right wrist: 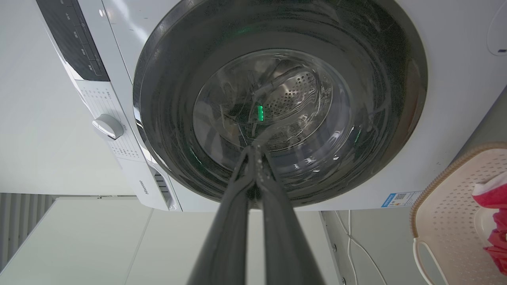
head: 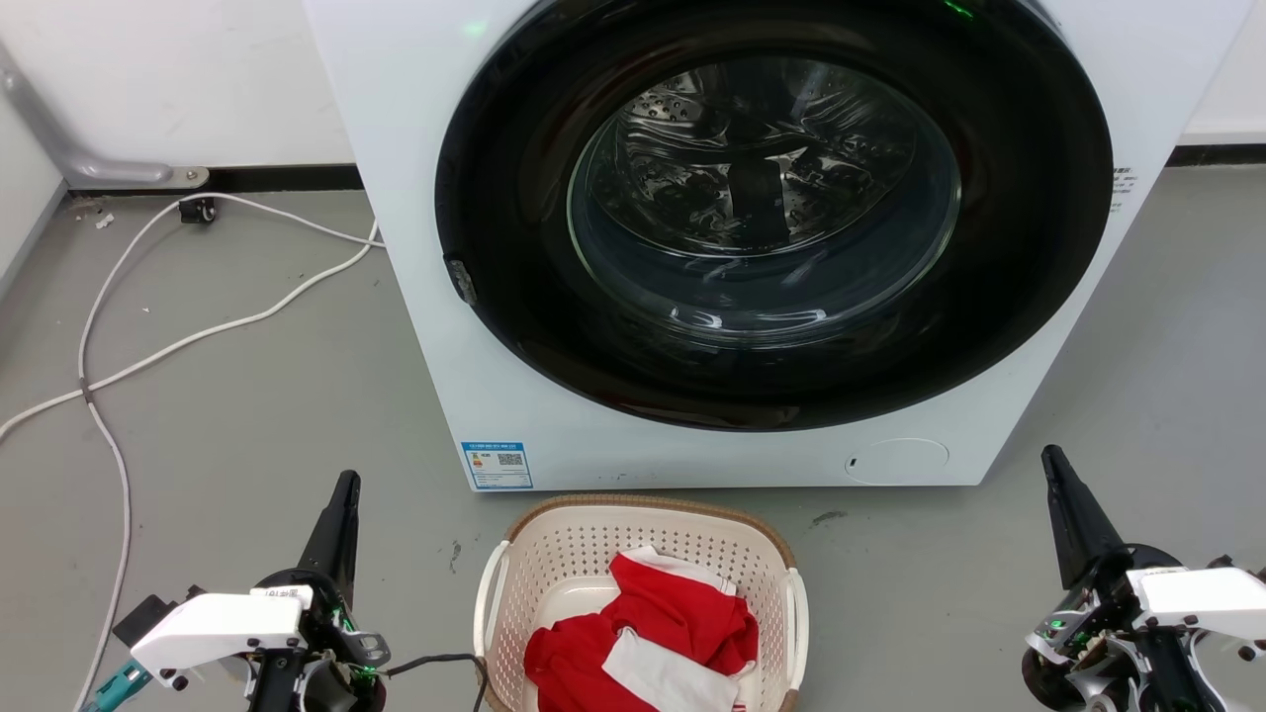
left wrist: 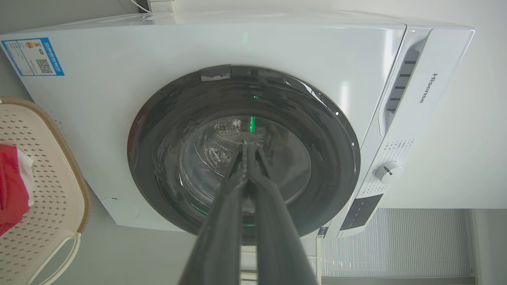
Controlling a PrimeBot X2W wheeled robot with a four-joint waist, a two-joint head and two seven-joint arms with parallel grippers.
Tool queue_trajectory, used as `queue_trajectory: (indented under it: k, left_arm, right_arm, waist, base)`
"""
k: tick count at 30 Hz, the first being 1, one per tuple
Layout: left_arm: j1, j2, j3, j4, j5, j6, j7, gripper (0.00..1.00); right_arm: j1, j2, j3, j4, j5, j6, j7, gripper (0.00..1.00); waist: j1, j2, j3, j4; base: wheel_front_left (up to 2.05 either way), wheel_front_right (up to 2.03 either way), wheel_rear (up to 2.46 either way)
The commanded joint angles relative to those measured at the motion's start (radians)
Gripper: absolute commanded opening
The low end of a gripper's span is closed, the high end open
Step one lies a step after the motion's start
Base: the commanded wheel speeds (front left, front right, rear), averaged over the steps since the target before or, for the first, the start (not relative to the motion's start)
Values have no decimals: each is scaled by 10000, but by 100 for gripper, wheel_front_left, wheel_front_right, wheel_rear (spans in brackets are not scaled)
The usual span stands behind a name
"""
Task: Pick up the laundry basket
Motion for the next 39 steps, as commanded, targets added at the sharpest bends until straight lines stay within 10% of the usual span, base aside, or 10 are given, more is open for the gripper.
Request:
queue_trajectory:
  k: [1, 38, 39]
  left_arm:
    - [-99, -10, 20, 3, -18, -43, 18, 0]
    - [-99, -10, 19, 3, -18, -44, 18, 0]
    - [16, -2, -8, 26, 2, 4, -6, 100]
  right_arm:
    - [-114, -49, -3, 2, 41, -3, 11, 0]
    - [-115, -49, -3, 2, 41, -3, 11, 0]
    - [16, 4, 4, 25, -2, 2, -4, 100]
  waist:
    - [0, 0, 0, 0]
    - [0, 0, 0, 0]
    - [0, 0, 0, 0]
  base:
    - [0, 0, 0]
    - [0, 0, 0]
    - [0, 0, 0]
